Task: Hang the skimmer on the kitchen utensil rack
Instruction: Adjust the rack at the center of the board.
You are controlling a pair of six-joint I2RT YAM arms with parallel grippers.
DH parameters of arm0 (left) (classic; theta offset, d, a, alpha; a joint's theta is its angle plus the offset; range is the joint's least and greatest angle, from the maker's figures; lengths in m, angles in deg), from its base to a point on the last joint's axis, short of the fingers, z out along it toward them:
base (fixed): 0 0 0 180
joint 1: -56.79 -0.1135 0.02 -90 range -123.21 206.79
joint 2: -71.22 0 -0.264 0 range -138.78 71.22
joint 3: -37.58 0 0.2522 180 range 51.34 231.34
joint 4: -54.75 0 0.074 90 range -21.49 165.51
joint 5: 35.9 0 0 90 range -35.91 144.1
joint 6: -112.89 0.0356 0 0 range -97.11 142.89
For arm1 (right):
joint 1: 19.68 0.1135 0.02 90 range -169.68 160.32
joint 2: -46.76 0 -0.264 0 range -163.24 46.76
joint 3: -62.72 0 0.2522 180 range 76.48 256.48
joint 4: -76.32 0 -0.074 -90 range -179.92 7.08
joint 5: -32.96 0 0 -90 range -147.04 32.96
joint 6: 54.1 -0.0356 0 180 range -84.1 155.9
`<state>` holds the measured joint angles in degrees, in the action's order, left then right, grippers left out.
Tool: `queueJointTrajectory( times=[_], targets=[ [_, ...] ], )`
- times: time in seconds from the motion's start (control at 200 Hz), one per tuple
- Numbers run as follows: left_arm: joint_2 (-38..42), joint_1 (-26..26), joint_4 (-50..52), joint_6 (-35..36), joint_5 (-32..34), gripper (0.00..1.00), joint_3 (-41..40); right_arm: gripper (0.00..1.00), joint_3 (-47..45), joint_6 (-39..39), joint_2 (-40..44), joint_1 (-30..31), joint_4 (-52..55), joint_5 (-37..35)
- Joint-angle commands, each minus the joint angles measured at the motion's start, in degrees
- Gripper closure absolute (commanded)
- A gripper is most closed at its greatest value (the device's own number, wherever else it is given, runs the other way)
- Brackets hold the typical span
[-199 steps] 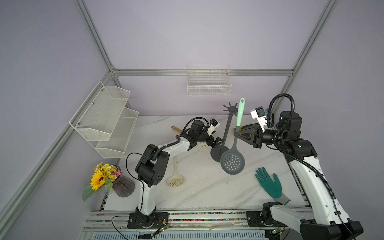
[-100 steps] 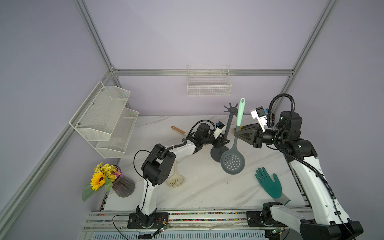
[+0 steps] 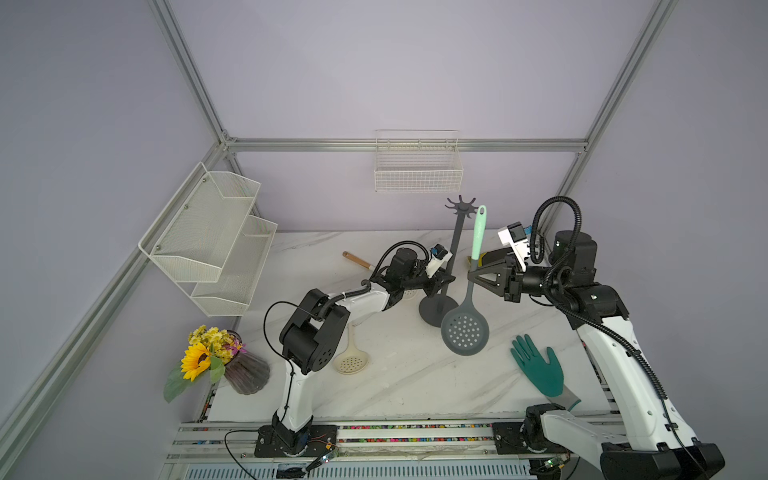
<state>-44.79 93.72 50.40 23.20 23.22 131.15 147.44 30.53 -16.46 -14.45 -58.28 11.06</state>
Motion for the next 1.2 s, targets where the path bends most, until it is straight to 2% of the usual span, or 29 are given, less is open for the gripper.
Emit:
queueJointTrajectory(
  times=[0.0,0.26,0.405,0.505,0.625,0.775,0.87,1.005,1.09,1.195],
  targets=[
    [2.86,-0.19,2.22,1.24,1.51,0.9,-1.34,1.0,-2.49,-0.23,1.17,-0.31,-1.74,2.5],
    [4.75,-0.23,2.72,2.16,3.24,0.91,-5.46,1.0,-10.93,-5.92,2.92,-0.31,-10.06,5.28],
    [5.16,-0.27,3.16,2.11,3.51,0.9,-6.93,1.0,-16.06,-13.86,3.43,-0.32,-20.8,6.75],
    [5.08,-0.27,3.39,1.94,3.83,0.85,-7.58,1.0,-16.21,-13.54,3.04,-0.36,-20.92,6.96],
    [4.65,-0.27,3.17,1.7,4.81,0.73,-8.34,1.0,-16.28,-14.28,2.21,-0.32,-22.02,7.8],
    [3.57,-0.28,3.39,1.18,4.62,0.68,-8.28,1.0,-17.32,-18.1,1.23,-0.31,-26.91,8.74],
    [3.07,-0.36,3.26,0.78,4.42,0.69,-8.18,1.0,-18.88,-23.28,0.15,-0.32,-33.3,9.29],
    [2.93,-0.54,2.91,0.35,4.51,0.68,-8.27,1.0,-19.78,-23.72,-0.4,-0.32,-34.03,8.73],
    [2.95,-0.71,2.91,0.21,4.41,0.64,-8.36,1.0,-21.63,-28.12,-0.09,-0.32,-39.92,9.07],
    [2.95,-0.8,3.25,0.3,4.33,0.59,-8.36,1.0,-21.98,-28.86,0.38,-0.32,-41.52,8.79]
  ],
)
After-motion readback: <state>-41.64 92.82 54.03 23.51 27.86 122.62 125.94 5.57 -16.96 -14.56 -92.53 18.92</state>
